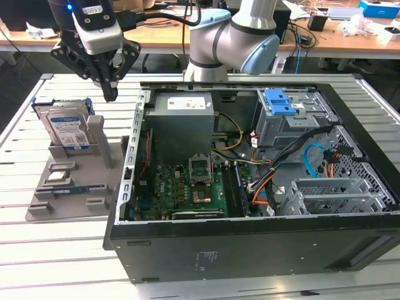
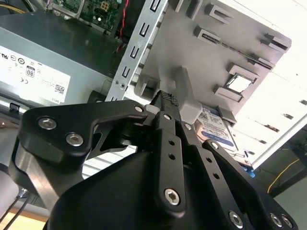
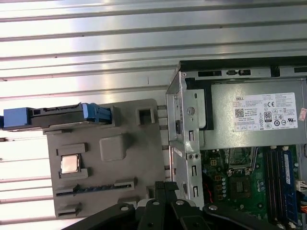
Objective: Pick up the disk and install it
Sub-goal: 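Reach for the disk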
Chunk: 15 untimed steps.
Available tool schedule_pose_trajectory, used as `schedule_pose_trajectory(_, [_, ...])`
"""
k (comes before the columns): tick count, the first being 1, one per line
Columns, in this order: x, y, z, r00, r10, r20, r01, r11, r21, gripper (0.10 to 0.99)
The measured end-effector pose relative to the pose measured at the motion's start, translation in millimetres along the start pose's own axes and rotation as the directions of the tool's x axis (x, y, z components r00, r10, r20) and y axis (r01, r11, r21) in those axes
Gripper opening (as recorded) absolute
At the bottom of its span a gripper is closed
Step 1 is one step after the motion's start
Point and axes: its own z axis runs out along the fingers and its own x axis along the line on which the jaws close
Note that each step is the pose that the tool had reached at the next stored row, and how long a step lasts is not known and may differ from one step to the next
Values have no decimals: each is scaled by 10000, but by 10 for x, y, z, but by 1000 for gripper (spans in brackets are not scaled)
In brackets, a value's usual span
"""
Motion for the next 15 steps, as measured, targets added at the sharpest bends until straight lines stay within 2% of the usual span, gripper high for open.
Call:
schedule_pose_trajectory(10, [144, -10, -4, 10000, 1, -1, -1, 10000, 0, 102])
schedule_pose_trajectory(15, [255, -19, -6, 10000, 0, -1, 0, 10000, 0, 102])
